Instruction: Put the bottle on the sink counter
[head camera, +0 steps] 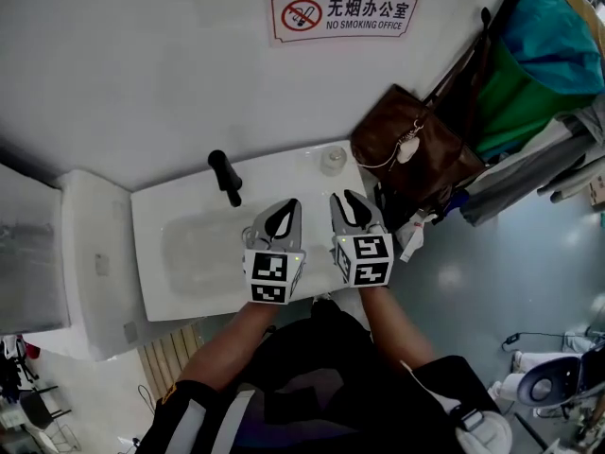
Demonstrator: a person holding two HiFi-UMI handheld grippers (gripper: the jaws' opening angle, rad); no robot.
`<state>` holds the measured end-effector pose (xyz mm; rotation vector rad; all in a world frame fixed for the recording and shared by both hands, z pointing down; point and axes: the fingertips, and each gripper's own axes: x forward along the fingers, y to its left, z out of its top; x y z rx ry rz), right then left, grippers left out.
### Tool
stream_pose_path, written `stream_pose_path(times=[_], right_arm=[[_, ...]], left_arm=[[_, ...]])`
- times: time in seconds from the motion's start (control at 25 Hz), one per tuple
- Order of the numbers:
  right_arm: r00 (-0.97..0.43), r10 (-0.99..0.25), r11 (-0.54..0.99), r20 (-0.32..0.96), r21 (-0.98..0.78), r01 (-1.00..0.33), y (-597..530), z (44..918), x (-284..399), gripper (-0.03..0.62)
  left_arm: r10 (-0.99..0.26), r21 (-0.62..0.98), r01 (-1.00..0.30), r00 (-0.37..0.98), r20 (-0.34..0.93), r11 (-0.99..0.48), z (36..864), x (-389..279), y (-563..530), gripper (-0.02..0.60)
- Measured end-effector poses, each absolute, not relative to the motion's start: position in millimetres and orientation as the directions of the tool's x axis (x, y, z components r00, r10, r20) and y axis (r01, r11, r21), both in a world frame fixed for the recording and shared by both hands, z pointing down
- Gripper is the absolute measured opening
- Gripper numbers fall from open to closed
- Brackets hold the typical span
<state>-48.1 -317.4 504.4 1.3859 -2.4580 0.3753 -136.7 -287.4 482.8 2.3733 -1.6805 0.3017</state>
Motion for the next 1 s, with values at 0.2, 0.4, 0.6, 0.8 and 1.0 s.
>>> stream_pose_path(times=[0.2,0.4,0.6,0.8,1.0], right_arm=[[-0.486,-0.811,0.469,0.326,-0.134,-0.873,-269.5,477.5,-57.8,0.0],[-0.486,-0.819,0.471,0.305,-0.127,-0.873,-219.4,464.7,-71.3,0.0],[-0.491,-0.818,0.478,0.3,-0.12,-0.87,-168.0,450.8,-78.7,0.0],[-0.474,-0.83,0.469,0.295,-0.092,-0.878,-128.5,437.9,-73.8,0.0],[-0.466,-0.829,0.471,0.31,-0.063,-0.88,-99.2,431.0,-64.8,0.0]], left_arm=[[-0.903,0.036,-0.942,0.329,0.275,-0.332,471.2,-150.7,-246.0,0.003],[-0.904,0.064,-0.938,0.345,0.253,-0.341,460.3,-163.0,-202.1,0.003],[-0.903,0.09,-0.928,0.373,0.214,-0.362,444.3,-160.8,-156.3,0.003],[-0.9,0.098,-0.918,0.395,0.183,-0.383,431.6,-152.5,-116.6,0.003],[-0.902,0.1,-0.917,0.398,0.167,-0.386,421.3,-144.1,-88.4,0.003]])
